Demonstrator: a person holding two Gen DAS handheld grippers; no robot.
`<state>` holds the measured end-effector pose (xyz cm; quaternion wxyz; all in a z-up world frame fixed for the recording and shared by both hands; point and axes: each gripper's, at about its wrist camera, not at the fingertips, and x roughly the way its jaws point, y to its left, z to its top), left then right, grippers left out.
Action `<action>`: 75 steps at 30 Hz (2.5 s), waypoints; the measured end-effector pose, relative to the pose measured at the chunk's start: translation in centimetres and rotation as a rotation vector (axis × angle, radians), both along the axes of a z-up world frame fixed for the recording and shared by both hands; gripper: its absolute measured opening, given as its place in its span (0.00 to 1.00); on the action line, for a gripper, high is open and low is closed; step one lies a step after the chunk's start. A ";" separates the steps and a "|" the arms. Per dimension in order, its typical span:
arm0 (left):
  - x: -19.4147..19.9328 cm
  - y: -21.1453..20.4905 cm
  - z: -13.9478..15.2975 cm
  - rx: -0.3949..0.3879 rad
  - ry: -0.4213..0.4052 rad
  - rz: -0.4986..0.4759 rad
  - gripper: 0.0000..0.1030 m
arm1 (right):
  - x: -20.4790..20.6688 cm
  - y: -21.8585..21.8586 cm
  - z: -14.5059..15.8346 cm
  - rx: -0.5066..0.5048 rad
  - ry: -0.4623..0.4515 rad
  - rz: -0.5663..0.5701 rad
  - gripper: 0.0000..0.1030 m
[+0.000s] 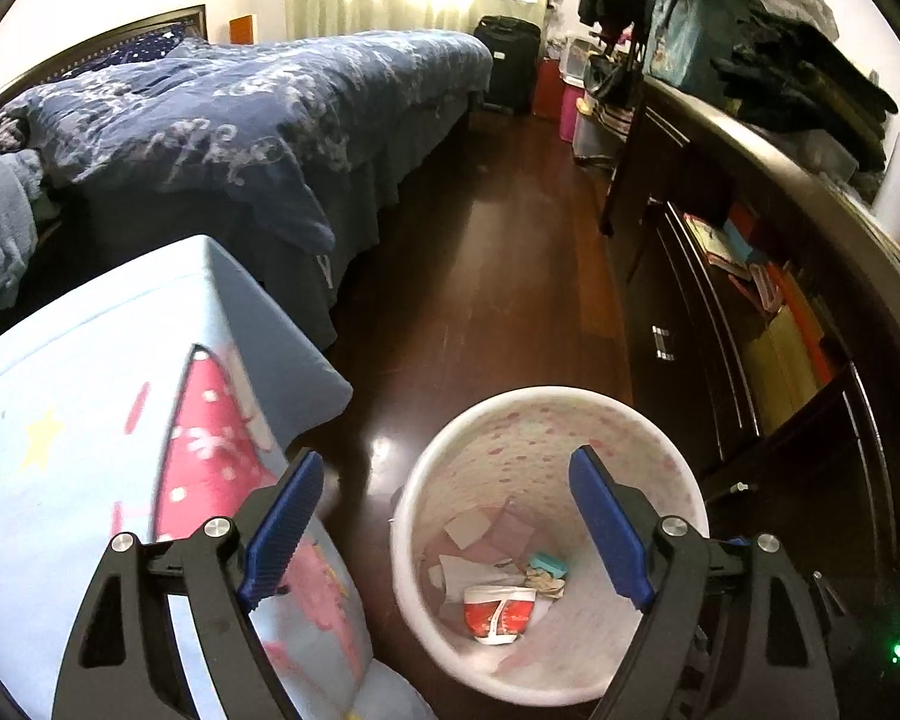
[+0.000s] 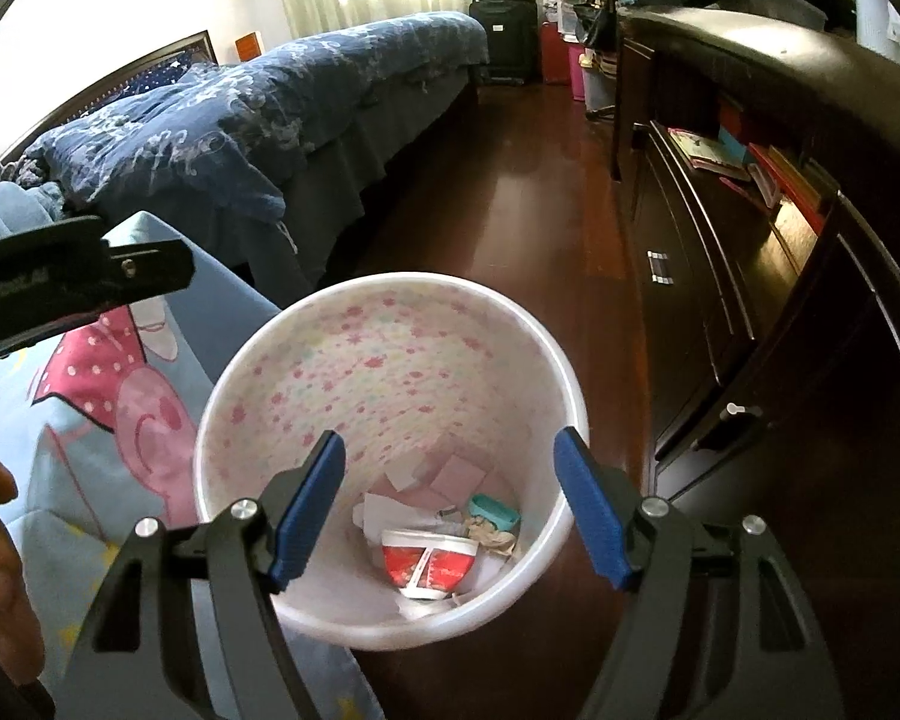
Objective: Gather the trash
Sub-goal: 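Move both tools back over the remaining trash on the table, then grasp the navy wrapper with the left tool while the right tool grasps the orange toy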
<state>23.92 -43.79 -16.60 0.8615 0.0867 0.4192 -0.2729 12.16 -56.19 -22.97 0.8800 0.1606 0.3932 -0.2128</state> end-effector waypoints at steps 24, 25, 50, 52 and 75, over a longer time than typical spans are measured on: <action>-0.6 27.8 4.0 0.025 -0.139 0.433 0.92 | 3.8 22.5 8.5 -0.125 -0.062 0.487 0.84; -0.6 29.1 4.0 0.016 -0.134 0.463 0.92 | 4.0 23.5 8.5 -0.128 -0.059 0.508 0.84; -1.3 43.7 -0.3 -0.161 0.041 0.794 0.31 | 5.6 34.5 8.1 -0.123 -0.030 0.731 0.84; -1.7 44.3 -0.1 -0.167 0.032 0.784 0.28 | 6.4 35.6 7.9 -0.116 -0.030 0.747 0.84; -4.1 49.5 0.8 -0.138 -0.032 0.815 0.28 | 14.0 43.6 4.1 -0.091 0.043 0.785 0.56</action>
